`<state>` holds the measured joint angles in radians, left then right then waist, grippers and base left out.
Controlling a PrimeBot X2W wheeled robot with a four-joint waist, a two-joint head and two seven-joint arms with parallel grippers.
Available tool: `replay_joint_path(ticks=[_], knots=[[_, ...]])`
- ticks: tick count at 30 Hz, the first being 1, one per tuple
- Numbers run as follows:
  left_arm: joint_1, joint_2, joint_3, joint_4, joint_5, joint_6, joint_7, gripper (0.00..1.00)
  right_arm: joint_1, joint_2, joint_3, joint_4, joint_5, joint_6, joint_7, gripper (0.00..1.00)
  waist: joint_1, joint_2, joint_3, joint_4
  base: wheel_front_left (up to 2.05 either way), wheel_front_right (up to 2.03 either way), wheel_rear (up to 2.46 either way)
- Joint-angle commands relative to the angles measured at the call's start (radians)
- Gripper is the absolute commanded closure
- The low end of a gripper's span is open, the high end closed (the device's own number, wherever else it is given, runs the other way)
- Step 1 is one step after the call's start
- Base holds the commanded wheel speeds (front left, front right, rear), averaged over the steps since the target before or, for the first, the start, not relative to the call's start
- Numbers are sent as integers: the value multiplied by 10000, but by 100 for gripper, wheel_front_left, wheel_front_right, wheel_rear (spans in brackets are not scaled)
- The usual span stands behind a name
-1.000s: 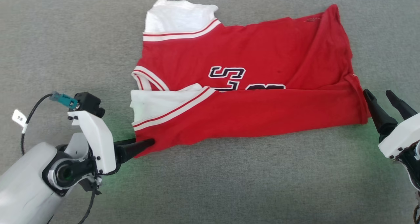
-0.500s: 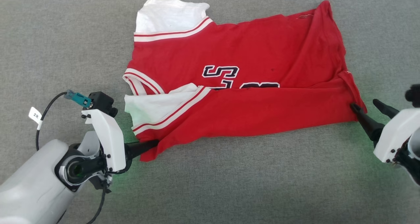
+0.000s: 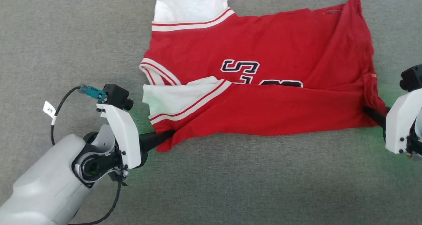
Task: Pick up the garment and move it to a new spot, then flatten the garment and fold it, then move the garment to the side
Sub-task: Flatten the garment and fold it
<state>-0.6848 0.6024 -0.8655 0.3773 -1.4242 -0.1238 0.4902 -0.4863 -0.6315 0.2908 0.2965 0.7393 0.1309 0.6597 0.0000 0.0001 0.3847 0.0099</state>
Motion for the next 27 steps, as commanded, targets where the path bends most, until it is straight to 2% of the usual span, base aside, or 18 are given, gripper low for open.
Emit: replay_joint_path(ticks=[1, 9, 15, 21, 24, 25, 26, 27], knots=[[68, 51, -81, 290, 136, 91, -66, 100, 225, 110, 187, 149, 43, -7, 41, 100, 0, -1, 1, 60, 0, 0, 0], [615, 452, -40, -235, 248, -2, -557, 100, 1154, -242, -138, -467, 93, -7, -573, 100, 0, -1, -349, 114, 0, 0, 0], [1417, 1289, -70, -1495, 114, 36, -578, 100, 2282, -522, -513, -1360, 291, -7, -339, 100, 0, -1, -570, -21, 0, 0, 0], [2280, 2220, -35, -3143, -138, 496, -569, 100, 3175, -723, -966, -2161, 374, -7, 4, 100, 0, -1, -649, -142, 0, 0, 0], [2510, 2511, 46, -3812, 22, 777, -820, 100, 3422, -623, -1287, -2402, 338, -7, -4, 100, 0, -1, -630, -155, 0, 0, 0], [2561, 2529, 112, -3913, 50, 888, -959, 84, 3462, -568, -1375, -2492, 226, -7, -121, 65, 0, -1, -626, -152, 0, 0, 0], [2606, 2548, 106, -4022, 163, 933, -1067, 62, 3462, -485, -1472, -2547, 126, -7, -265, 10, 0, -1, -630, -153, 0, 0, 0], [2631, 2548, 146, -4091, 259, 970, -1226, 35, 3467, -429, -1522, -2645, 6, -7, -445, 0, 0, -1, -635, -151, 0, 0, 0]])
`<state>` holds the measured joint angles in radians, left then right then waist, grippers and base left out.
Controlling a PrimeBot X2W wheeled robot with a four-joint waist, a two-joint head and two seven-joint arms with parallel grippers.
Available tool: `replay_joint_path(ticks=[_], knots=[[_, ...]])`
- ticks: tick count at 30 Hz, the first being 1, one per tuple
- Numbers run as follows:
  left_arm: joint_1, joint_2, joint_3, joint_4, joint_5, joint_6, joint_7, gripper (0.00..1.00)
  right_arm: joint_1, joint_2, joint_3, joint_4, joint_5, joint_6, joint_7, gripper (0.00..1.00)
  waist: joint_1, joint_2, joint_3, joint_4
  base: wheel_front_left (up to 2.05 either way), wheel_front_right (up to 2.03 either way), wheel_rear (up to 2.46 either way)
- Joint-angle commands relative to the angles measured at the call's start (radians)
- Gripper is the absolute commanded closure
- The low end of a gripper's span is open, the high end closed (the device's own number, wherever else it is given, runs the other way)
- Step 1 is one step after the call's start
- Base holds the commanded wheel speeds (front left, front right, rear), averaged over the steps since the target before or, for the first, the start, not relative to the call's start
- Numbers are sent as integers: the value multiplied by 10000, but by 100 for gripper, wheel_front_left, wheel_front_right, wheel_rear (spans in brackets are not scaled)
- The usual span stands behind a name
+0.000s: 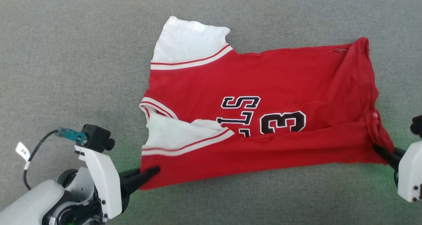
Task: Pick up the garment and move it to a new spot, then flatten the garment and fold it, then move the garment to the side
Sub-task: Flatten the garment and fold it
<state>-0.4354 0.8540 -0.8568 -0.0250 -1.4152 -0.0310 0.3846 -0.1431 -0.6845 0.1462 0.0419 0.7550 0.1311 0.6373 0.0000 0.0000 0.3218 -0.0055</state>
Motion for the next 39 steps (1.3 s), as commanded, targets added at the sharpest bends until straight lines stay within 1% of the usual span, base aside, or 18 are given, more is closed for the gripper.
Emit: replay_joint_path(ticks=[1, 2, 5, 7, 9, 11, 14, 16, 19, 21, 22, 23, 26, 31, 32, 34, 35, 39], knots=[[146, 3, 164, -79, 225, 100, -393, 0, 49, 145, -133, -159, -258, -9, -395, 0, 0, 0, -11, -1, 0, 0, 0], [146, 3, 164, -79, 225, 100, -393, 0, 49, 145, -133, -159, -258, -9, -395, 0, 0, 0, -11, -1, 0, 0, 0], [325, -36, 364, -136, 346, 162, -975, 0, 80, 317, -331, -251, -631, -7, -963, 0, 0, 0, -89, -57, 0, 0, 0], [438, -35, 553, -105, 311, 239, -1428, 0, 42, 477, -481, -322, -954, -7, -1456, 0, 0, 0, -168, -121, 0, 0, 0], [509, 43, 746, -23, 517, 340, -1925, 0, -67, 644, -541, -487, -1348, -7, -2071, 0, 0, 0, -245, -215, 0, 0, 0], [481, 100, 1004, 210, 799, 539, -2515, 0, -206, 945, -649, -601, -1738, -7, -2791, 0, 0, 0, -310, -342, 0, 0, 0], [99, 55, 1371, 905, 1515, 1029, -3484, 0, -405, 1419, -715, -779, -2410, -7, -3952, 0, 0, 0, -381, -570, 0, 0, 0], [-240, -249, 1634, 1462, 1692, 1217, -4070, 0, -534, 1669, -461, -1019, -2839, -6, -4847, 0, 0, 0, -379, -762, 0, 0, 0], [-1025, -426, 1941, 2326, 2309, 1294, -4837, 0, -682, 2054, 13, -1164, -3245, -9, -5975, 0, 0, 0, -256, -1187, 0, 0, 0], [-1667, -856, 2220, 2866, 2123, 1127, -5084, 0, -837, 2287, 266, -1139, -3357, -10, -6493, 0, 0, 0, -122, -1491, 0, 0, 0], [-1996, -976, 2345, 3187, 2087, 1070, -5115, 0, -905, 2389, 364, -1063, -3389, -9, -6699, 0, 0, 0, -44, -1656, 0, 0, 0], [-2369, -948, 2366, 3494, 2263, 1025, -5093, 0, -992, 2517, 443, -1015, -3418, -9, -6892, 0, 0, 0, 47, -1830, 0, 0, 0], [-3576, -1118, 2153, 4447, 2754, 909, -4626, 0, -1221, 2869, 652, -825, -3454, -7, -7329, 0, 0, 0, 317, -2367, 0, 0, 0], [-5510, -1182, 1670, 6467, 3155, 570, -3027, 0, -1544, 3295, 917, -430, -3354, -7, -7845, 0, 0, 0, 808, -3266, 0, 0, 0], [-5776, -1235, 1578, 6842, 3129, 547, -2581, 0, -1581, 3338, 978, -339, -3345, -7, -7913, 0, 0, 0, 886, -3423, 0, 0, 0], [-6298, -1133, 1195, 7438, 3369, 286, -1602, 0, -1675, 3448, 1073, -98, -3306, -9, -8046, 0, 0, 0, 1022, -3738, 0, 0, 0], [-6553, -1051, 1102, 7752, 3383, 237, -1129, 0, -1711, 3480, 1130, 9, -3266, -7, -8110, 0, 0, 0, 1070, -3875, 0, 0, 0], [-7140, -1052, 742, 8702, 3119, 37, 1006, 0, -1770, 3579, 1247, 373, -3128, -7, -8275, 0, 0, 0, 1218, -4210, 0, 0, 0]])
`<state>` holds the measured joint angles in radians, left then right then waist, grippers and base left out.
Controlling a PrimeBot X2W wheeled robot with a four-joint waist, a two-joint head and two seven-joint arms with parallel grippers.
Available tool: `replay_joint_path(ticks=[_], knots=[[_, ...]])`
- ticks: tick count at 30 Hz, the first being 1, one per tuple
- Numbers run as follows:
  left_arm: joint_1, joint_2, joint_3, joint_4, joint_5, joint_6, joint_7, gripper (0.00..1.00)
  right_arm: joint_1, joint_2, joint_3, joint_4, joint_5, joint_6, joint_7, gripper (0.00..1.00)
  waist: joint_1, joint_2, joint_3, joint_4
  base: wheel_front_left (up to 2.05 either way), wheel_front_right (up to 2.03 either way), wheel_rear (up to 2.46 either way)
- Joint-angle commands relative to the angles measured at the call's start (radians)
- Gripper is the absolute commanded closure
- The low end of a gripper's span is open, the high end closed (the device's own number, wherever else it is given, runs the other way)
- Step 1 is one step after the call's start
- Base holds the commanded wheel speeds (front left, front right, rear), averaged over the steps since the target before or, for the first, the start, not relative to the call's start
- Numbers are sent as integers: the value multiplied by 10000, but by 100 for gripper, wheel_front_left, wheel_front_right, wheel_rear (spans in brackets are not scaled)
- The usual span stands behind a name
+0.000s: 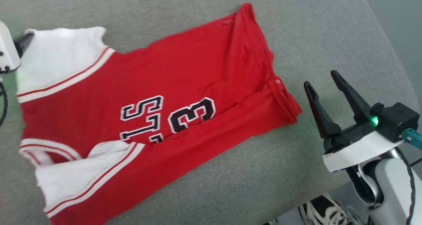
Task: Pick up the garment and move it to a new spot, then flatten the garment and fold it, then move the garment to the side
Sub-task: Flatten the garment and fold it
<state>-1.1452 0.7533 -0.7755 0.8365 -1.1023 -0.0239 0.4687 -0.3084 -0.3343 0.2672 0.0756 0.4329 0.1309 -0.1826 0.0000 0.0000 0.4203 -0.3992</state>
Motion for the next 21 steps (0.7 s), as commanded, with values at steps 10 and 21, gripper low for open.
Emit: replay_joint_path(ticks=[10, 21], knots=[[-568, -655, -831, 724, -144, -392, 3120, 58, -554, 18, 312, 380, 174, -5, -217, 0, 0, 0, 509, -126, 0, 0, 0], [-1045, -1145, -927, 360, 85, -839, 2282, 100, -3987, -224, 1002, 2192, 946, -5, 1744, 0, 0, 0, 785, 679, 0, 0, 0]])
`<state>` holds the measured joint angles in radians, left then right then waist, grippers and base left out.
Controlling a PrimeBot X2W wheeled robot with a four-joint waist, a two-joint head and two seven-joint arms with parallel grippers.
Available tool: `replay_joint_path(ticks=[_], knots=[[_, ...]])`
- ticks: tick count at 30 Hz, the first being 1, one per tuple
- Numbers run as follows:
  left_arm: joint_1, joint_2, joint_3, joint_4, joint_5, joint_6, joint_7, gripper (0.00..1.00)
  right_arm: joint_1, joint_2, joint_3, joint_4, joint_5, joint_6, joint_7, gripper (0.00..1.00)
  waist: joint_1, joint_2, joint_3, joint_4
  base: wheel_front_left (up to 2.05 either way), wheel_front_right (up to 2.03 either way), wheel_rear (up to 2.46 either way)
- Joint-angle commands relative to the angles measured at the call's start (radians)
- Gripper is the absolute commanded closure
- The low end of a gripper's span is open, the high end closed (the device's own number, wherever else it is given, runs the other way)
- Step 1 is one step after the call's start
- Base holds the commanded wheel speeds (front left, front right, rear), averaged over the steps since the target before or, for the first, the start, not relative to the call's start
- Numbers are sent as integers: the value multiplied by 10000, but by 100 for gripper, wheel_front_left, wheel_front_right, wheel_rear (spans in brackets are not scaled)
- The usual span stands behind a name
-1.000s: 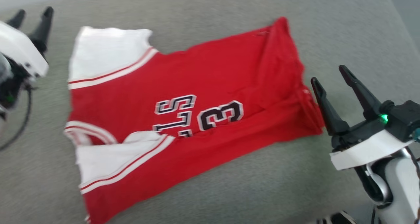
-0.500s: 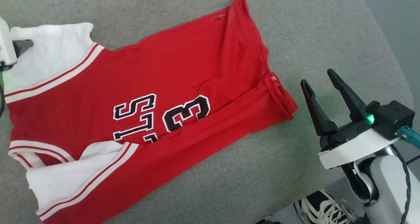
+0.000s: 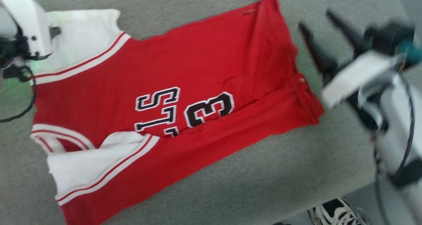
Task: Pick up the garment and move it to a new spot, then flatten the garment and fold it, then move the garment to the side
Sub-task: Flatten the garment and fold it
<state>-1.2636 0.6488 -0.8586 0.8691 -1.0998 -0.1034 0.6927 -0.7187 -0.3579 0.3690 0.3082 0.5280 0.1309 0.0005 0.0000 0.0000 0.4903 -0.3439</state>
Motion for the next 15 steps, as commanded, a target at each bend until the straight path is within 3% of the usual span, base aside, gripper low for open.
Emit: replay_joint_path(ticks=[1, 7, 15], knots=[[79, -168, -112, 6, 89, -60, -37, 100, -404, -75, 22, 172, 15, -5, 28, 0, 0, 0, 151, 247, 0, 0, 0], [-277, -607, -253, -182, 173, -201, -456, 100, -2710, -523, 630, 2438, 540, -5, 1294, 0, 0, 0, 522, 1021, 0, 0, 0], [-321, -909, -511, -68, 27, -239, -719, 100, -4186, -574, 2302, 4457, 1916, -5, 4597, 0, 0, 0, 780, 1536, 0, 0, 0]])
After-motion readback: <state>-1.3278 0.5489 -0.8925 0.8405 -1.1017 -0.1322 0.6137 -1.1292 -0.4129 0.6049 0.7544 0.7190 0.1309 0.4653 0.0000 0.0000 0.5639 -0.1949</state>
